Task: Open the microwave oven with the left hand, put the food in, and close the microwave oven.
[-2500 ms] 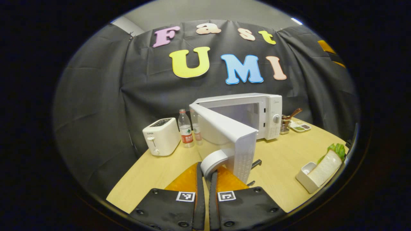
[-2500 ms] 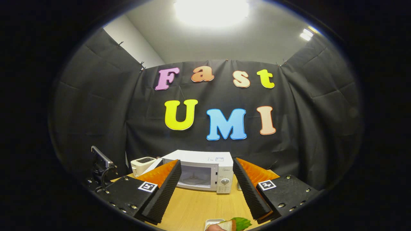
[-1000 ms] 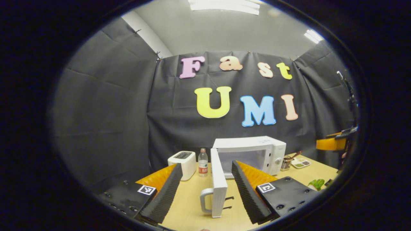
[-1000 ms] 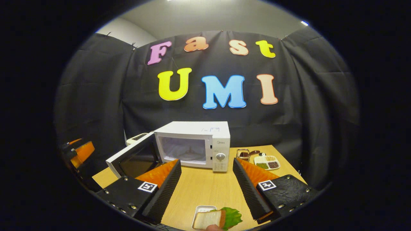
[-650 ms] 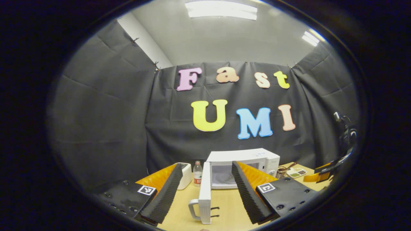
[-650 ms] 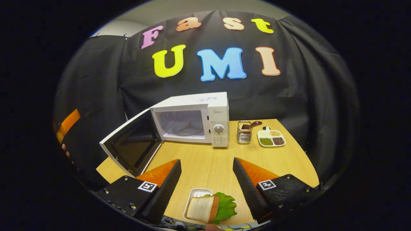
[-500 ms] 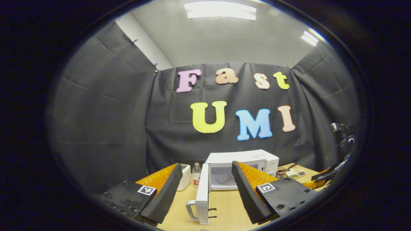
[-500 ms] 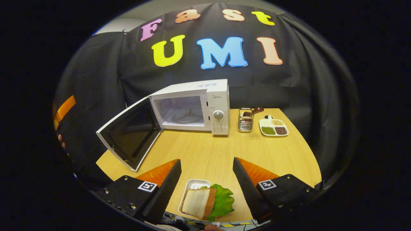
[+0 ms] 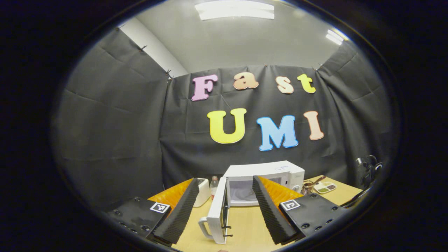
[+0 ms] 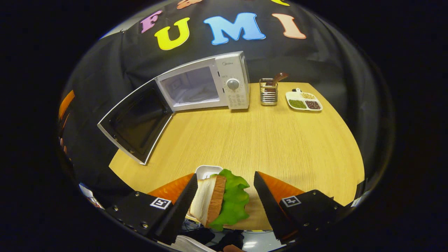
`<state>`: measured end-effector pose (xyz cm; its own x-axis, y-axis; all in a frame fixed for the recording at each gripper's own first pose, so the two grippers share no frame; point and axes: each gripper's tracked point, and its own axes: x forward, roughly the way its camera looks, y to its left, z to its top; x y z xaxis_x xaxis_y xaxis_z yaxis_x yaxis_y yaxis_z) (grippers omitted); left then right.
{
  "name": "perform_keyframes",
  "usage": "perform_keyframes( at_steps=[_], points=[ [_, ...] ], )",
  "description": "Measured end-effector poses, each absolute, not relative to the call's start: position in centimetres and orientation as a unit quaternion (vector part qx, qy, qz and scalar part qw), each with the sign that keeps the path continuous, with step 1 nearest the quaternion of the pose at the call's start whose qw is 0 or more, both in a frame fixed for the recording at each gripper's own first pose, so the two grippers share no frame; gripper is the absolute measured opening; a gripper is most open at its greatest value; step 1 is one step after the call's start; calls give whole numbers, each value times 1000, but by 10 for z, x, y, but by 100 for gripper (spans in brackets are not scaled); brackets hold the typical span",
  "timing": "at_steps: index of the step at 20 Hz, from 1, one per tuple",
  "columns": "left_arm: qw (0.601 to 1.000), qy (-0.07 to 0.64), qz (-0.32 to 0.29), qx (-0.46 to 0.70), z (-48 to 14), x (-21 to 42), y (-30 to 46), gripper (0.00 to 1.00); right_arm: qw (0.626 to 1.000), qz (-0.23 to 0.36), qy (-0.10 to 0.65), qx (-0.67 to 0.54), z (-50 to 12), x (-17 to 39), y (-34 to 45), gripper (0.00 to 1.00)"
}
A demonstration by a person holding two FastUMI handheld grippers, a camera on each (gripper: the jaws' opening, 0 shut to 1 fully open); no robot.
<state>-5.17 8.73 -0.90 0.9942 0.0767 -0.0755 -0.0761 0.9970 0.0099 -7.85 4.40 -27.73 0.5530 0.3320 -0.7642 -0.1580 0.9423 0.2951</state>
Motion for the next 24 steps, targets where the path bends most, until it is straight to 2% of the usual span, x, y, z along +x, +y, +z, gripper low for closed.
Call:
perform_keyframes(
  at_steps=[2,7,11,13,14,15,16,24],
  points=[
    [998,37,40,6,-8,-54,83,100,867,143,465,112,-285,-84,44,98],
    [998,40,48,7,-6,-59,69,97,835,164,507,139,-304,-105,51,99],
    [997,38,59,22,-2,-66,59,100,796,189,543,186,-312,-123,64,96],
    [997,38,64,21,0,-68,53,100,784,194,551,210,-313,-125,66,84],
    [997,39,66,19,-2,-68,51,98,780,195,550,225,-309,-124,68,63],
    [997,40,68,16,-2,-69,48,96,777,195,549,238,-309,-123,71,58],
    [997,41,68,12,-3,-70,45,96,775,200,551,237,-308,-124,71,45],
    [998,41,53,-6,-13,-42,55,96,818,200,497,209,-269,-98,69,44]
  ],
)
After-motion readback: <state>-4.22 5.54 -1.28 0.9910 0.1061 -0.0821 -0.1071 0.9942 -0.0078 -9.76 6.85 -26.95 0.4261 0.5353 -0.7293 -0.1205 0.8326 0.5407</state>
